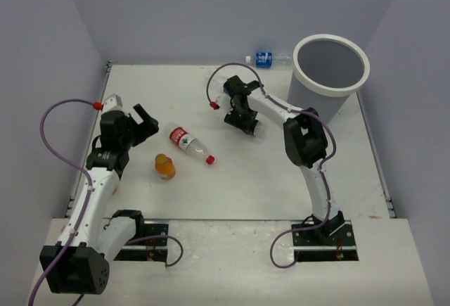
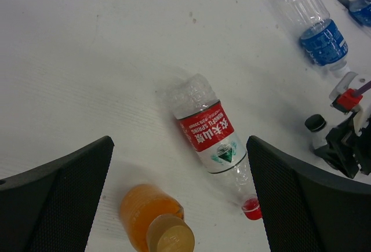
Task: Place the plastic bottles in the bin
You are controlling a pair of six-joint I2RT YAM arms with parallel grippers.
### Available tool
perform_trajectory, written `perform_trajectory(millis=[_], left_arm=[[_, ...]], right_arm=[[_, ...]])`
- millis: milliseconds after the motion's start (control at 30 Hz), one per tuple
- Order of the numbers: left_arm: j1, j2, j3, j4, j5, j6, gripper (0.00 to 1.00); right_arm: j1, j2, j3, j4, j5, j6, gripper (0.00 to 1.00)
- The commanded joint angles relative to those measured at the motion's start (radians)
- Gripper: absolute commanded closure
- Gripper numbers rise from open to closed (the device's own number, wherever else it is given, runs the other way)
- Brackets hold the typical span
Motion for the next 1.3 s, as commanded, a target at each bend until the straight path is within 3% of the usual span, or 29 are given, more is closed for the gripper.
perform_trajectory(millis=[0, 233, 300, 367, 433, 600, 733, 833, 933, 1067, 1267], left_arm=[[-0.003, -0.020, 0.014, -0.004, -0.020, -0.001, 0.00], [-0.003, -0.015, 0.011, -0.008, -0.032, -0.001, 0.00], [-0.002, 0.007, 0.011, -0.014, -0.061, -0.009, 0.00], [-0.003, 0.024, 0.017, -0.023, -0.066, -0.011, 0.00], [-0.003, 0.043, 0.025, -0.027, -0.060, -0.012, 0.00], [-0.003, 0.053, 0.026, -0.023, -0.048, -0.018, 0.00], [-0.003, 0.061, 0.025, -0.009, -0.036, -0.017, 0.00], [-0.003, 0.079, 0.036, -0.017, -0.054, -0.006, 0.00], [-0.004, 0.094, 0.042, -0.018, -0.045, -0.002, 0.00], [-0.018, 0.113, 0.051, -0.018, -0.033, 0.003, 0.00], [-0.052, 0.106, 0.077, -0.074, -0.050, 0.003, 0.00]], right_arm=[[0.002, -0.216, 0.037, -0.004, -0.019, 0.014, 0.73], [0.001, -0.611, -0.099, 0.311, 0.092, 0.085, 0.85], [-0.010, -0.794, -0.268, 0.642, 0.298, 0.130, 0.89], [-0.032, -0.828, -0.317, 0.824, 0.463, 0.181, 0.88], [-0.071, -0.834, -0.311, 0.889, 0.660, 0.199, 0.85], [-0.275, -0.794, -0.225, 0.878, 0.748, 0.364, 0.90], [-0.361, -0.752, -0.203, 0.791, 0.736, 0.483, 0.67], [-0.415, -0.675, -0.114, 0.603, 0.700, 0.622, 0.25], [-0.429, -0.618, -0.020, 0.472, 0.694, 0.679, 0.01], [-0.428, -0.649, -0.031, 0.453, 0.628, 0.715, 0.01], [-0.428, -0.788, -0.099, 0.440, 0.369, 0.779, 0.01]])
